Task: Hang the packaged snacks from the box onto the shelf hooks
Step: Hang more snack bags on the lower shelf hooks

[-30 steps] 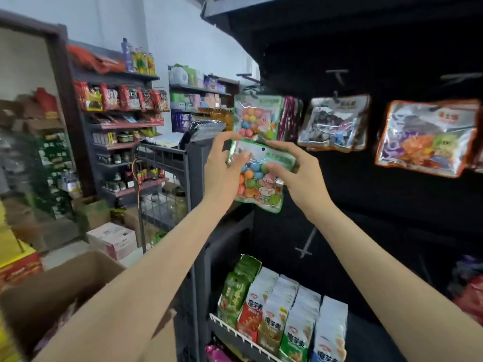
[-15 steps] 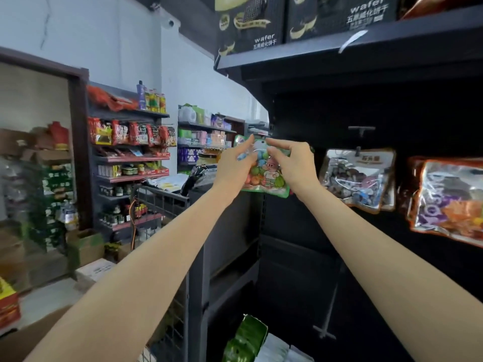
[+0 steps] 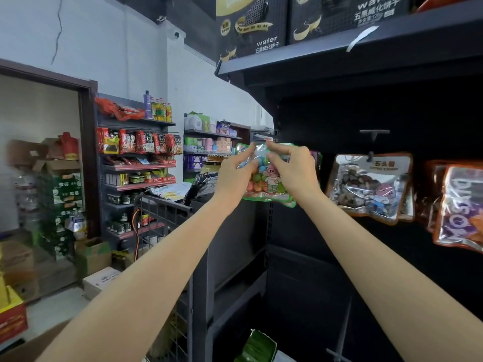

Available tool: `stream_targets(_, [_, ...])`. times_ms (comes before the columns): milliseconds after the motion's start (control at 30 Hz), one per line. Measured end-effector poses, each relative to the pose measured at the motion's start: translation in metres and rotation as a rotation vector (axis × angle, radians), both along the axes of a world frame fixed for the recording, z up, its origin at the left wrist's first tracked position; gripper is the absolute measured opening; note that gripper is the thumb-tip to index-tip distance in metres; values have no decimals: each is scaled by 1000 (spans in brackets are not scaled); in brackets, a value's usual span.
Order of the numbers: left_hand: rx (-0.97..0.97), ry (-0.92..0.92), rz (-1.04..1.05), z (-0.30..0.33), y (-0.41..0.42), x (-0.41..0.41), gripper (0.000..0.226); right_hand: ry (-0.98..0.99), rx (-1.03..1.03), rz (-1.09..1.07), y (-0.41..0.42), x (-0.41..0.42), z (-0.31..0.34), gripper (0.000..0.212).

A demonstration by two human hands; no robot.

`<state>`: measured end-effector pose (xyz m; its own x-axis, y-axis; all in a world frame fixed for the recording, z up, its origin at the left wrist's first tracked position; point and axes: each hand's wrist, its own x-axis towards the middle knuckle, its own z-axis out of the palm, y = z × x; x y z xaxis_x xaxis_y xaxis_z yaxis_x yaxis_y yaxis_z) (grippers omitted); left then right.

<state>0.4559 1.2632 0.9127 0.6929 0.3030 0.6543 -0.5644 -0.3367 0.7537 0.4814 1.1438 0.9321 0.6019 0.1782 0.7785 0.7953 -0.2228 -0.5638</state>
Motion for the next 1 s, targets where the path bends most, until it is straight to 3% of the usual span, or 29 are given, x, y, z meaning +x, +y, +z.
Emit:
stream_targets(667, [152,70,37,-3,-3,6,46,-25,-45,-105,-3,12,-8,35])
stream_targets(933, [438,134,358,-4,-6,30,42,-300,-344,-621,0,22,-19,32])
stream_targets(1000, [441,148,343,-4,-9,32,39,-343,-414,-700,1,22,-21,33])
